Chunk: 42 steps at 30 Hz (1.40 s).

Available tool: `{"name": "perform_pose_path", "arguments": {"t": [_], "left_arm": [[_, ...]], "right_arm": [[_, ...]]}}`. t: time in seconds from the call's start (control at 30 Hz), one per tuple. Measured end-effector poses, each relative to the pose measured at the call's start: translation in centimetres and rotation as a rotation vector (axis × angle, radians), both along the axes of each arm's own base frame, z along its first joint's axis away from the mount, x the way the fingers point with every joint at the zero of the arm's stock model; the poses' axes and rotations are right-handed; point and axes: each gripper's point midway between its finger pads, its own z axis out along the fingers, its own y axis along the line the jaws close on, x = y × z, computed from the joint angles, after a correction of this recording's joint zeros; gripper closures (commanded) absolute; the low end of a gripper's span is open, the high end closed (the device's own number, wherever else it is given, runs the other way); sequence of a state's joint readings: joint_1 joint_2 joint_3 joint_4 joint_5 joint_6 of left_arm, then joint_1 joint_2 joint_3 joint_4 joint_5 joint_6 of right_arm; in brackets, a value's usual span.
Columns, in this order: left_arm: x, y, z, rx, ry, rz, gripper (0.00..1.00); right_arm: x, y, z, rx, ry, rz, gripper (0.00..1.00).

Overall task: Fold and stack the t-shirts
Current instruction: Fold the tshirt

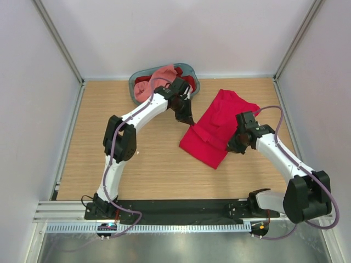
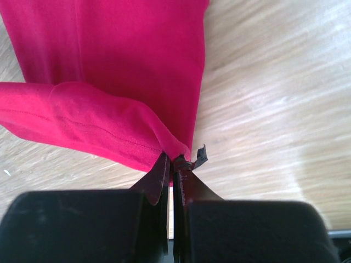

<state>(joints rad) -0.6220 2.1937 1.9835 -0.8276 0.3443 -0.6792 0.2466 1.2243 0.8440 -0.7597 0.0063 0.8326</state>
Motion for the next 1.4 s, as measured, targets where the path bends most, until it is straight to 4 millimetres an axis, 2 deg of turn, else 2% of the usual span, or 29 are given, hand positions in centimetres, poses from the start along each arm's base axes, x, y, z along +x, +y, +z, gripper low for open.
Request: {"name": "perform_pose_path", "arguments": {"t": [0.23,0.53,0.87,1.13,1.3,1.33,1.4], "left_arm": [[1.4,-1.1,-1.8,0.002,0.017,0.014,1.0],[2.2,-1.7,-4.0,0.013,0.044,0.026,1.0],[3.3,-2.2,-4.4,0.001,0.053,0.057,1.0],[4.3,-2.9,-3.8,-0.038,0.045,0.077,0.99],[5.1,-3.5,-4.1,-0.051,0.039,0.086,0.97],[5.3,-3.7,-4.3,-0.054,0.037,0.088,0.95],[5.7,-3.9,-4.8,-0.056,0.035,0.09,0.77]], "right_arm": [[1.3,-0.5,-1.2,0.003,0.026,0.035,0.99],[2.7,-1.1,-2.9,-0.003,0.056,0.06,0.99],[4.1,-2.5,-3.2,-0.004,0.054,0.054,0.99],[4.6,-3.2,-4.4,0.0,0.081,0.055,0.99],[5.5,-3.6,-4.9,0.002,0.084,0.055,0.95],[5.8,-3.8,-5.0,0.003,0.083,0.053,0.91],[6.3,-4.0,-5.1,0.003,0.084,0.051,0.84]]}}
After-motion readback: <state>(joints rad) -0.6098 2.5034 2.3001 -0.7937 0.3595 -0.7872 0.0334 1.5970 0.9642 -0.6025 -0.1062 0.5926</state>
